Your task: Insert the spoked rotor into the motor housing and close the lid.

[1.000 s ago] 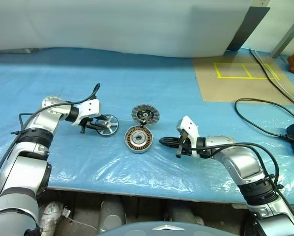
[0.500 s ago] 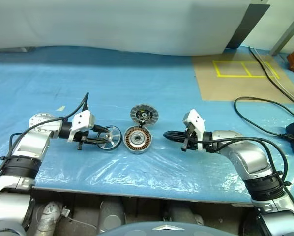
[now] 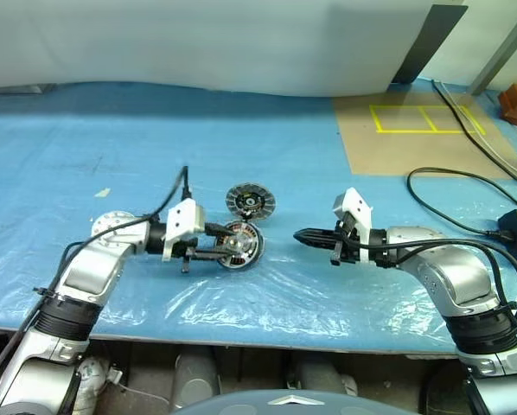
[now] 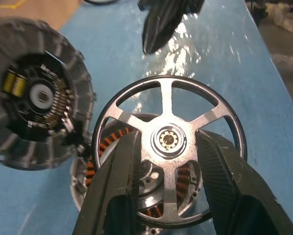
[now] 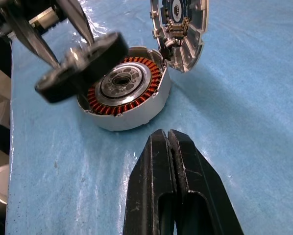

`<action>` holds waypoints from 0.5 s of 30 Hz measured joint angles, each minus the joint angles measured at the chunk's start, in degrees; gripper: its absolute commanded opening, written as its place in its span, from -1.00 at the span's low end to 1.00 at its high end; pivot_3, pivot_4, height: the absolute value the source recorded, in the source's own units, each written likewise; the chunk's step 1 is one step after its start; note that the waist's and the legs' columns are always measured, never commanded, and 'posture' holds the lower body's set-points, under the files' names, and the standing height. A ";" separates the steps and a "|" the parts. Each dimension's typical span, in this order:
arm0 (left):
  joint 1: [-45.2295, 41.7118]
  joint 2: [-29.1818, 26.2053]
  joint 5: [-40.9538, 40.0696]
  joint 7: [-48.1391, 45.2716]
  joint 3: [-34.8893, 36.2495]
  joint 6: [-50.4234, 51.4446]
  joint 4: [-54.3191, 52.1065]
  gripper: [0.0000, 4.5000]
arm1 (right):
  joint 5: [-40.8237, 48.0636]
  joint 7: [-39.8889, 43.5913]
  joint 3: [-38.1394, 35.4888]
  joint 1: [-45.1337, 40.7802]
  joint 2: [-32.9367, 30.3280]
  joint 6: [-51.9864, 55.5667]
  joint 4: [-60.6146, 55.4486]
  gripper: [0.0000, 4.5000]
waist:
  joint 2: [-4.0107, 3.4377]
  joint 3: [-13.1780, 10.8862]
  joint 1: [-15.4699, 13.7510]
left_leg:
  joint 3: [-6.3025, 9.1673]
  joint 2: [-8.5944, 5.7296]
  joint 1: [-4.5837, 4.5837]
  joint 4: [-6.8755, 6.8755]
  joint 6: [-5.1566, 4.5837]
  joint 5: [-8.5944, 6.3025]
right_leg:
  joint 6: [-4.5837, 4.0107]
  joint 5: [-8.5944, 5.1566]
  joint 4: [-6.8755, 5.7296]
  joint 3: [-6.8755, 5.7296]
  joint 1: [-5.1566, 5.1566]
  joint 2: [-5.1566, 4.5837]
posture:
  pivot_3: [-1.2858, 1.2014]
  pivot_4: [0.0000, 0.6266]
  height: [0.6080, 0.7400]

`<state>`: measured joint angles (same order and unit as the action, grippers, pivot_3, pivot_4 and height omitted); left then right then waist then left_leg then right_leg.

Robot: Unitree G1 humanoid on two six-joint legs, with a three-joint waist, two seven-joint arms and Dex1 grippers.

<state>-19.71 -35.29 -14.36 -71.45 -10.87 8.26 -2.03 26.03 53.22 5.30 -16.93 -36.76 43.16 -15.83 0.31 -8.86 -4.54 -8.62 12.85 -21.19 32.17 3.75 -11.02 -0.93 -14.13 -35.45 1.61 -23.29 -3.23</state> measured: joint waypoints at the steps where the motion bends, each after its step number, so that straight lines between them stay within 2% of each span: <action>1: -0.47 0.26 0.30 0.10 -0.38 -0.64 0.66 -0.25 | 0.00 0.10 0.00 -0.01 -0.22 0.02 0.00 -1.00 | 0.00 0.00 0.00 | 0.00 0.00 0.00 0.00 0.00 0.00 | 0.00 0.00 0.00 -0.01 0.01 -0.01 | 0.03 -0.52 1.00; 6: -2.74 3.36 1.65 2.29 -0.66 -2.11 4.16 -0.25 | 0.05 0.05 0.00 0.04 -0.37 0.20 -0.06 -1.00 | 0.00 0.00 -0.04 | 0.00 -0.05 0.01 0.08 -0.01 0.00 | 0.01 0.01 -0.01 0.00 0.06 -0.07 | 0.03 -0.52 1.00; 15: -2.67 3.20 0.09 1.29 -0.25 -1.81 4.36 -0.25 | 0.29 -0.93 -0.01 2.22 -0.63 1.05 -1.74 -1.00 | 0.00 0.00 0.14 | 0.01 -0.03 0.03 0.06 -0.01 0.00 | 0.01 0.01 -0.08 -0.01 0.05 -0.06 | 0.03 -0.52 1.00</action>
<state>-22.38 -32.10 -14.27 -70.16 -11.12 6.45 2.32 26.33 52.29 5.28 -14.71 -37.39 44.22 -17.57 0.31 -8.86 -4.40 -8.61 12.82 -21.15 32.23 3.74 -11.01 -0.92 -14.12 -35.53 1.60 -23.24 -3.29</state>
